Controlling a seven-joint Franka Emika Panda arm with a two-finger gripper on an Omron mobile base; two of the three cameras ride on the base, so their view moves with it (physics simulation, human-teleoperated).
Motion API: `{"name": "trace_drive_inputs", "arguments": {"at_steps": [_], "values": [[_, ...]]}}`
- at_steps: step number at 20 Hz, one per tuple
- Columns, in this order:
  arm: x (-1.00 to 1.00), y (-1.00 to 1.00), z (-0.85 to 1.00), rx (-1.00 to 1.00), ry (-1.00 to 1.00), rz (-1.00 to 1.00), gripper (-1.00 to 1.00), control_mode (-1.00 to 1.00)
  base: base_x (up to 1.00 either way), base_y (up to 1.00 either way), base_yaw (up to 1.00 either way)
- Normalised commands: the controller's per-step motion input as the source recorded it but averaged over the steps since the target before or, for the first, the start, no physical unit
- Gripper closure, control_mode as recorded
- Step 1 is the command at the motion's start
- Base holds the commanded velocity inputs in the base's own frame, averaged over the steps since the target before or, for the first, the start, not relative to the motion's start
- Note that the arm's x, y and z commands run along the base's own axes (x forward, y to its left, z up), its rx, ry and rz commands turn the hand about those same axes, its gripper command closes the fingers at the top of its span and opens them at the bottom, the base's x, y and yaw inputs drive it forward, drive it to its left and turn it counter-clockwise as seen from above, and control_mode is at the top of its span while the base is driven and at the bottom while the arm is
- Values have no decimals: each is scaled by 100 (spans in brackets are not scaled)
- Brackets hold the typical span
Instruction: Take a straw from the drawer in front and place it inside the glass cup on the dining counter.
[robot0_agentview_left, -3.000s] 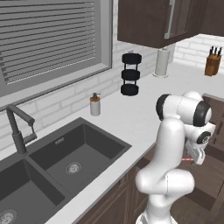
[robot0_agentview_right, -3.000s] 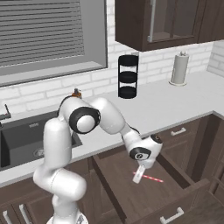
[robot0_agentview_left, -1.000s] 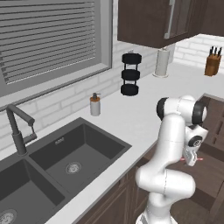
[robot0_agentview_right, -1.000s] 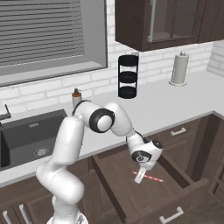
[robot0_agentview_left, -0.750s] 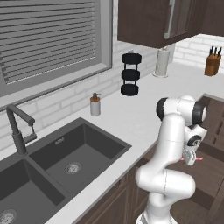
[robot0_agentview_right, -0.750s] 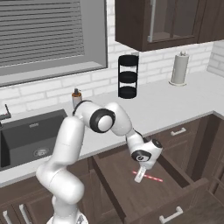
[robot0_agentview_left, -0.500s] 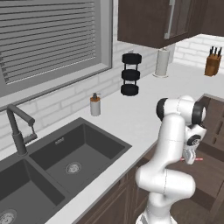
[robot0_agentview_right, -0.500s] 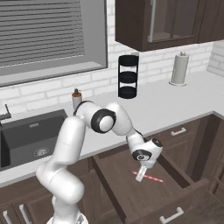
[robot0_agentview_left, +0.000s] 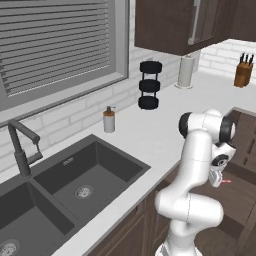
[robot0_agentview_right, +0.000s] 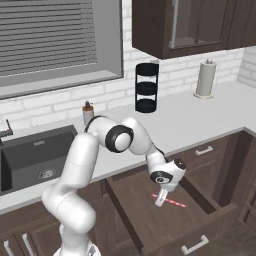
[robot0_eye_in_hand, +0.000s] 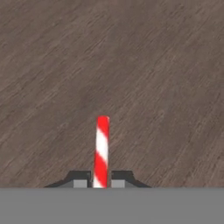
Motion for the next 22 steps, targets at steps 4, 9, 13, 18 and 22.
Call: {"name": "trace_drive_inputs", "arguments": {"at_steps": [4,9,13,18,22], "values": [[-4,0,0,0,-1,0,100,-100,0,0,0],[-16,-3,62,0,0,0,100,-100,0,0,0],[-30,-12,93,0,0,0,100,-100,0,0,0],[-51,-17,87,0,0,0,100,-100,0,0,0],[-69,-10,82,0,-3,-2,100,-100,0,0,0]]}}
